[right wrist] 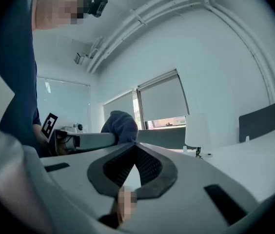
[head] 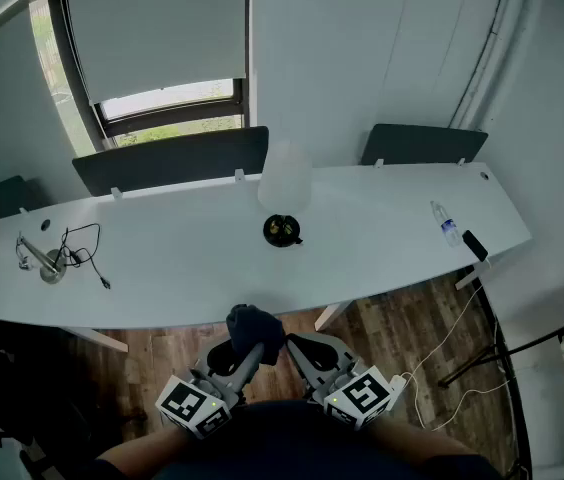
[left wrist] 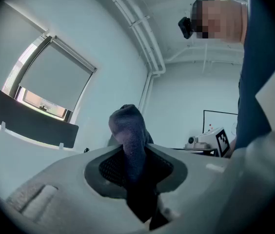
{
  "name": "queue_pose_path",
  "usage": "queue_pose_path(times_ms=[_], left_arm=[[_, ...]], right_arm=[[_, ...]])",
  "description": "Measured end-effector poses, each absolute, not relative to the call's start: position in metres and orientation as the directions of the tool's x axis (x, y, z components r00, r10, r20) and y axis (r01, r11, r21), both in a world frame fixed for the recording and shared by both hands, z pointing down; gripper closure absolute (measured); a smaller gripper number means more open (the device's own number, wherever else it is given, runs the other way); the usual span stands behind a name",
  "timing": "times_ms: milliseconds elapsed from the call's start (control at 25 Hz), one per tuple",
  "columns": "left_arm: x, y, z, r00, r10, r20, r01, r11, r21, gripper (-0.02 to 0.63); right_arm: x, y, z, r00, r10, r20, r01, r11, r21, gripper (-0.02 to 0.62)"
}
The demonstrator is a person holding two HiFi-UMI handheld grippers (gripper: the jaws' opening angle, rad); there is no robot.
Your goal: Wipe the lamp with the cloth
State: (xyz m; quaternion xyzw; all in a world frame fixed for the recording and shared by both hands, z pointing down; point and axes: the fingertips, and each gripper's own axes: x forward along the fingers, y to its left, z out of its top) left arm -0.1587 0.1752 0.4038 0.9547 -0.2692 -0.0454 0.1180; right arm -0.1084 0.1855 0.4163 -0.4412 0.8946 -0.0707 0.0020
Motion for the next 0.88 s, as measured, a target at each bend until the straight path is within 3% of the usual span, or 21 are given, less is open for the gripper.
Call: queue_pose_path(times_ms=[440, 880], left_arm=[[-0.154, 0.163, 0.408, 0.852, -0.523, -0.022, -0.501, -0.827, 0.254, 0.505], [-0.123, 0.092, 0.41, 0.788, -0.616, -0.001, -0.597, -0.764, 0.244, 0.506]], right_arm=[[-0.104, 0.176, 0.419, -0.611, -0.79, 0.051, -0.788, 0.602, -0.126, 0.586], [-0.056, 0.098, 0.42, -0.636, -0.771, 0.02, -0.764, 0.626, -0.153, 0.586]])
